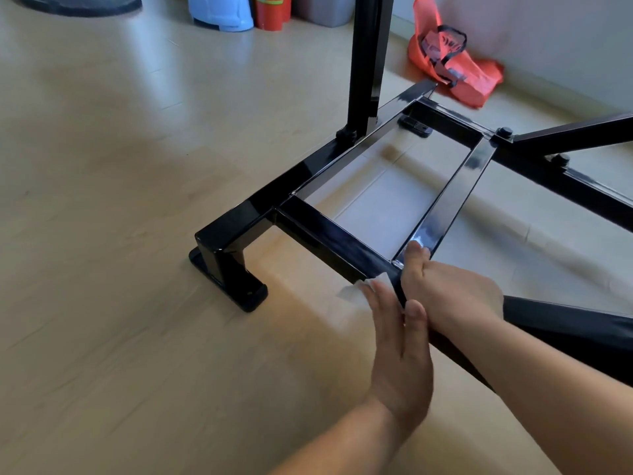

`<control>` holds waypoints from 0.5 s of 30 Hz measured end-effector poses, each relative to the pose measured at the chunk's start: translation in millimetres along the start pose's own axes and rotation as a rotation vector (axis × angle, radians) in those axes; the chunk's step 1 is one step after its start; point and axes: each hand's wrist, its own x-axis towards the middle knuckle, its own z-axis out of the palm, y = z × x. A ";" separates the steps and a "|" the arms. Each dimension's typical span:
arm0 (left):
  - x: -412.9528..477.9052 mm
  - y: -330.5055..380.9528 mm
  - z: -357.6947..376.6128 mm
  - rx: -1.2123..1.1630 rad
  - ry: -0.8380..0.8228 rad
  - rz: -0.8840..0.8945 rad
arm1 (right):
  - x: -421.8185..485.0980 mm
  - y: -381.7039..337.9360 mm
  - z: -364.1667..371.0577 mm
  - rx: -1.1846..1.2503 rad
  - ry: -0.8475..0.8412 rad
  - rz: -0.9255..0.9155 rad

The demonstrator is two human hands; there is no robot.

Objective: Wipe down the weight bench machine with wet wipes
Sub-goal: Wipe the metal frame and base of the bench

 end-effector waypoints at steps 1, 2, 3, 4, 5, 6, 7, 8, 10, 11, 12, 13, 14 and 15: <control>6.3 -6.3 -7.0 0.020 0.013 -0.017 | -1.5 1.1 -4.9 0.035 -0.032 0.003; 15.0 -9.2 -15.1 0.034 0.024 -0.027 | -3.2 1.6 -9.1 0.055 -0.063 0.002; 25.7 -8.4 -24.2 0.048 0.045 -0.049 | -6.5 1.2 -13.3 0.062 -0.098 -0.008; 34.5 -4.2 -32.5 0.053 0.067 -0.080 | -9.9 0.4 -17.5 0.068 -0.130 -0.034; 39.7 -1.5 -36.3 0.061 0.092 -0.107 | -13.6 0.6 -22.9 0.078 -0.166 -0.060; 40.9 0.0 -35.5 0.073 0.096 -0.117 | -17.1 2.4 -28.9 0.102 -0.193 -0.078; 36.9 1.0 -30.0 0.090 0.082 -0.106 | -20.9 5.2 -35.5 0.146 -0.209 -0.085; 27.7 1.4 -20.4 0.109 0.056 -0.084 | -25.7 8.8 -41.6 0.196 -0.201 -0.088; 2.2 0.0 8.9 0.105 0.014 -0.038 | -38.7 20.5 -52.5 0.166 -0.105 -0.097; -11.0 -0.6 25.3 0.084 0.001 -0.026 | -46.0 28.3 -56.8 0.065 -0.048 -0.120; -22.9 0.9 40.7 0.056 -0.007 -0.029 | -52.7 37.1 -59.3 -0.039 -0.009 -0.142; -32.2 2.6 54.2 0.023 -0.009 -0.041 | -60.0 46.9 -60.8 -0.102 0.013 -0.154; -38.4 3.9 64.6 -0.006 -0.016 -0.056 | -66.4 56.5 -61.0 -0.118 0.016 -0.164; -41.2 2.6 71.9 -0.026 -0.024 -0.067 | -70.6 66.0 -59.9 -0.101 0.014 -0.172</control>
